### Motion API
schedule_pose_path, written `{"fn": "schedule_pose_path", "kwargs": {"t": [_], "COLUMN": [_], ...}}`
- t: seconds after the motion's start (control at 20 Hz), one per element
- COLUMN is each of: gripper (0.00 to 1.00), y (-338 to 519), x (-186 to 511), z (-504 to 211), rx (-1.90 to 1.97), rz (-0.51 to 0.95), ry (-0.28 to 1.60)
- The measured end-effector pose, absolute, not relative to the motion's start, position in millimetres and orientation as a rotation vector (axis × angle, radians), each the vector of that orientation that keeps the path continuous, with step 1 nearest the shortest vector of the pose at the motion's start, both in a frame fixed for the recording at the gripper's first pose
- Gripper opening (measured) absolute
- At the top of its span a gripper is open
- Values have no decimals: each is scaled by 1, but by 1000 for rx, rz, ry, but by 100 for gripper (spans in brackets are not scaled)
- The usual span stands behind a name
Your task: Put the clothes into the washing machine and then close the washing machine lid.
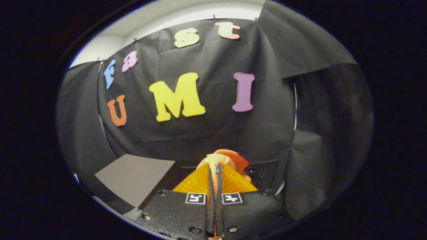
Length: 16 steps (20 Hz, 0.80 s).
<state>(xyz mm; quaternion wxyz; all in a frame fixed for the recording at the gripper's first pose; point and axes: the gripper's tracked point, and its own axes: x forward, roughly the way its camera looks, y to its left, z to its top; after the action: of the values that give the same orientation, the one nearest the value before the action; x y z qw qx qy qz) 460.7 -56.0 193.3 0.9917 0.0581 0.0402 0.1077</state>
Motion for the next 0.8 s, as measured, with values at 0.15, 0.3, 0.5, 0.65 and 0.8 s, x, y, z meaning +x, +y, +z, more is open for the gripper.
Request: {"fn": "schedule_pose_path", "kwargs": {"t": [0.15,0.3,0.5,0.65,0.8], "gripper": [5,5,5,5,5], "y": [-58,-59,-62,-66,-66], "x": [481,497,519,526,524], "z": [153,114,51,12,-18], "rx": [117,119,110,93,88], "rz": [206,188,153,141,135], "ry": [122,183,311,414,494]}}
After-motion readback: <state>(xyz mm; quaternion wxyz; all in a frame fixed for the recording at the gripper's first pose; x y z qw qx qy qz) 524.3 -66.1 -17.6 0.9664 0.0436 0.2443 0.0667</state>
